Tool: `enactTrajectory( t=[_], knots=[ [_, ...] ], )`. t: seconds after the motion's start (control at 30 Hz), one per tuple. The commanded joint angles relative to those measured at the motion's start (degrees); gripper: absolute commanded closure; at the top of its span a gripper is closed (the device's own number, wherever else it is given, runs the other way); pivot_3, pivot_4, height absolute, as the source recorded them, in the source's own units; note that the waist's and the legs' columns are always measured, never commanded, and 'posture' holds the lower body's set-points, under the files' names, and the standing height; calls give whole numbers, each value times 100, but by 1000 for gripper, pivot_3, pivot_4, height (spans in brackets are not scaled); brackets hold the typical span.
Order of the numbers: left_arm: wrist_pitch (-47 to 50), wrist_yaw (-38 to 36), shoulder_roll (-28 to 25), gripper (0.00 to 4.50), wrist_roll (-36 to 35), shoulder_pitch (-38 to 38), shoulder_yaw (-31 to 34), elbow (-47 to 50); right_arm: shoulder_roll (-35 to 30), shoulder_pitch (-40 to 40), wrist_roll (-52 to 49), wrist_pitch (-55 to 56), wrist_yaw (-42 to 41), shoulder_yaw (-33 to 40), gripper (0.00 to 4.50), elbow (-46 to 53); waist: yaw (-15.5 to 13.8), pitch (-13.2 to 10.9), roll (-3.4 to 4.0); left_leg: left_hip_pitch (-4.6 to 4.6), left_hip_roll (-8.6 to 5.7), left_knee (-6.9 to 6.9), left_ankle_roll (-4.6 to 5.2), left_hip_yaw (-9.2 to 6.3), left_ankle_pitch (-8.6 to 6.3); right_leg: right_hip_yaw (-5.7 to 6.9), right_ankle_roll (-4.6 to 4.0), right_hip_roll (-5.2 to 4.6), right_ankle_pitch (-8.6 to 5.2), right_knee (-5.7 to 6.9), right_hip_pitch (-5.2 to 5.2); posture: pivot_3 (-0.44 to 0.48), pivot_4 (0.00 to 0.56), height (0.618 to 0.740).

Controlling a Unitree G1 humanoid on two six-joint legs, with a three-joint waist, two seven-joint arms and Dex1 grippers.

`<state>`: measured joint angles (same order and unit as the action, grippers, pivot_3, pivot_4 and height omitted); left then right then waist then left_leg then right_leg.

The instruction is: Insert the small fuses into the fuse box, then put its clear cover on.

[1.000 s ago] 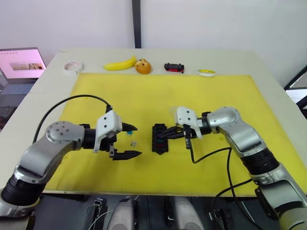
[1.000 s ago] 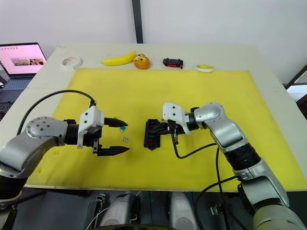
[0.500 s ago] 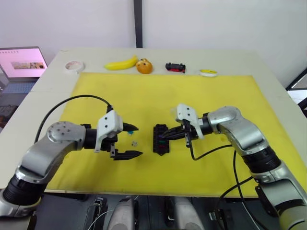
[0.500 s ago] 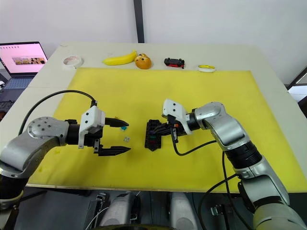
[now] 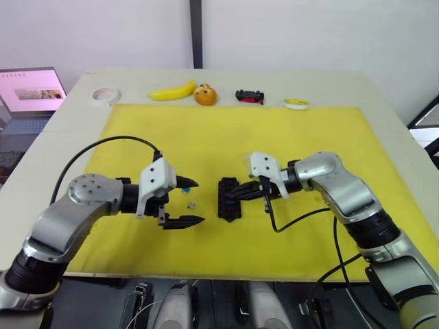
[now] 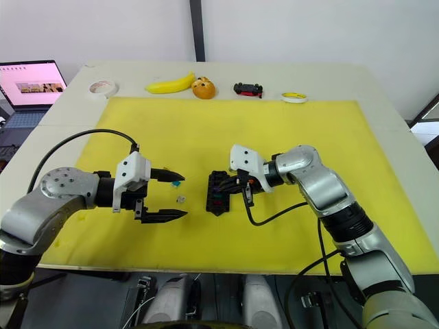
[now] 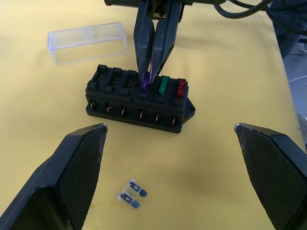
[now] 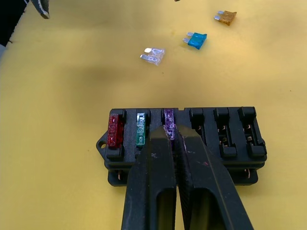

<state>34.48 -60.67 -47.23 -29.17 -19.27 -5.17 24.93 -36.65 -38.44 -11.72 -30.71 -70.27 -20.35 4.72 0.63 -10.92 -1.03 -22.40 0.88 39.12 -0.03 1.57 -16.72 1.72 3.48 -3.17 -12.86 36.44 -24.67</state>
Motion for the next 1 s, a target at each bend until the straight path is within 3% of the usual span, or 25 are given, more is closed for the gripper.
enactTrajectory(
  t=[0.03,0.23,0.3,1.0],
  knots=[
    [-64,48,2,0,23,-64,63,130,-44,55,77,-27,-49,-97,4467,-44,-2,0,0,0,0,0,0,0,0,0,0,0,0,0,0,0,150,737],
    [-70,67,-5,0,10,-48,72,128,-2,-89,-133,-242,-129,66,4467,38,-2,0,0,0,0,0,0,-1,0,0,0,0,0,0,0,0,150,737],
    [-74,71,-5,0,7,-53,71,123,42,-143,-187,-302,-88,125,3810,54,-2,0,0,0,0,0,0,-1,0,0,0,0,0,0,0,0,150,737],
    [-79,50,-29,0,9,-68,69,107,105,-341,-533,-592,20,432,3810,101,-2,0,0,-1,0,0,0,0,0,0,0,-1,0,-1,0,0,150,737]
  ],
)
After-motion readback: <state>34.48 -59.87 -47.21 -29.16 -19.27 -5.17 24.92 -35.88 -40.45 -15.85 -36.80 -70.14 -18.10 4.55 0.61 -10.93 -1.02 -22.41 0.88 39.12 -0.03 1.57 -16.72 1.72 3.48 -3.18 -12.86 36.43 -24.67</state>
